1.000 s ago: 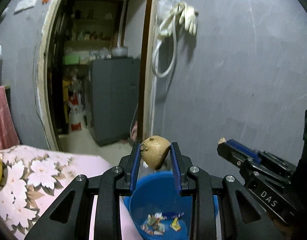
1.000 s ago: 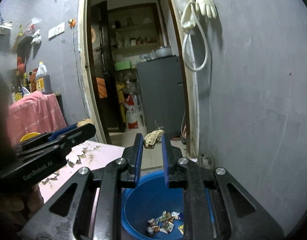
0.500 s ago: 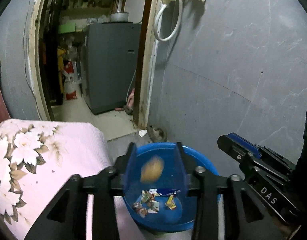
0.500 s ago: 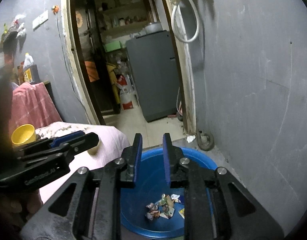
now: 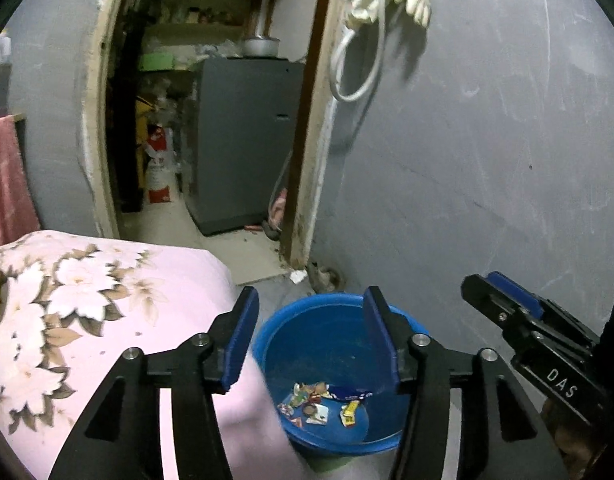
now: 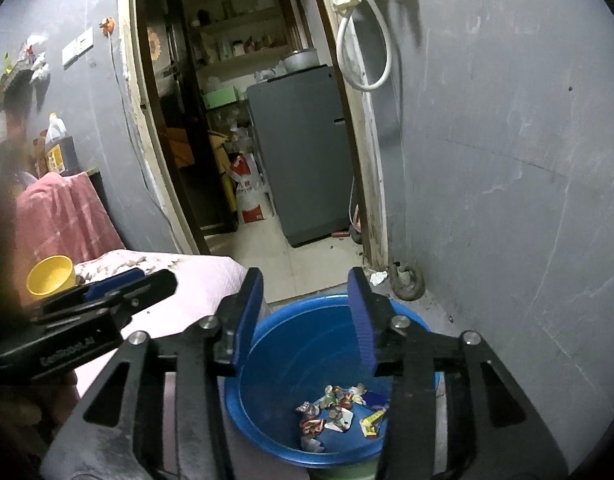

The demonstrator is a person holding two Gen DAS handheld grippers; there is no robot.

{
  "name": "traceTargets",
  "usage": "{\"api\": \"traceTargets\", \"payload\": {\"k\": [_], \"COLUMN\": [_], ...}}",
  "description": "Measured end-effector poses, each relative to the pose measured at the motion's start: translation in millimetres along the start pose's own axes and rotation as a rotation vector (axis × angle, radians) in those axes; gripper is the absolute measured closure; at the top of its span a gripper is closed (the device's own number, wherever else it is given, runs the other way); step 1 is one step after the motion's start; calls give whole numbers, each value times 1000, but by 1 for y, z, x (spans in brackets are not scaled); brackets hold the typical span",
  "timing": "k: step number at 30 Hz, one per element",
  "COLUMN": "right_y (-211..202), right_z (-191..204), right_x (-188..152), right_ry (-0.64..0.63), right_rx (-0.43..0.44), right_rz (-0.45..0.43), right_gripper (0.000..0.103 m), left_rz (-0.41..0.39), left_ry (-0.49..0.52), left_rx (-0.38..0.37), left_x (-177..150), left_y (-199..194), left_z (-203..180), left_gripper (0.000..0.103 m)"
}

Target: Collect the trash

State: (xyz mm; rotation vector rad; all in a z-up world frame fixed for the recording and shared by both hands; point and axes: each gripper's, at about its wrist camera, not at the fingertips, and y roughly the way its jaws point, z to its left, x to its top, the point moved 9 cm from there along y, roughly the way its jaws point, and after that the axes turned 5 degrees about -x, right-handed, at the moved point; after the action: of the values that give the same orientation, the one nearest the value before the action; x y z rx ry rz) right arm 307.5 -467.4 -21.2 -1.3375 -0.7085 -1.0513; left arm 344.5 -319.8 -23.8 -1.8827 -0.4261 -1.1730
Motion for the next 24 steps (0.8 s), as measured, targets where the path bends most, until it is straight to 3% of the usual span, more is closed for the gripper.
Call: {"api": "traceTargets", "payload": {"k": [5,14,19,24], "right_y": [-22,-54,-77,-102], "right_z": [14,46,72,100], "right_x": [6,7,1,-9], "right_ry": [-7,-3,-22,-37], "right_rx": [9,52,84,121], "right_rz": [-26,-58,-82,-108], "right_gripper": [40,12,2,0], "left_rz": [-47,-113,-169,-212], "left_ry": [-36,-41,-60,-84], "left_rx": [46,183,240,289], "left_x": [5,0,-11,-24], "left_y": [-34,-98,-142,-183], "left_z": [13,34,48,61], "left_gripper": [35,9,4,4]}}
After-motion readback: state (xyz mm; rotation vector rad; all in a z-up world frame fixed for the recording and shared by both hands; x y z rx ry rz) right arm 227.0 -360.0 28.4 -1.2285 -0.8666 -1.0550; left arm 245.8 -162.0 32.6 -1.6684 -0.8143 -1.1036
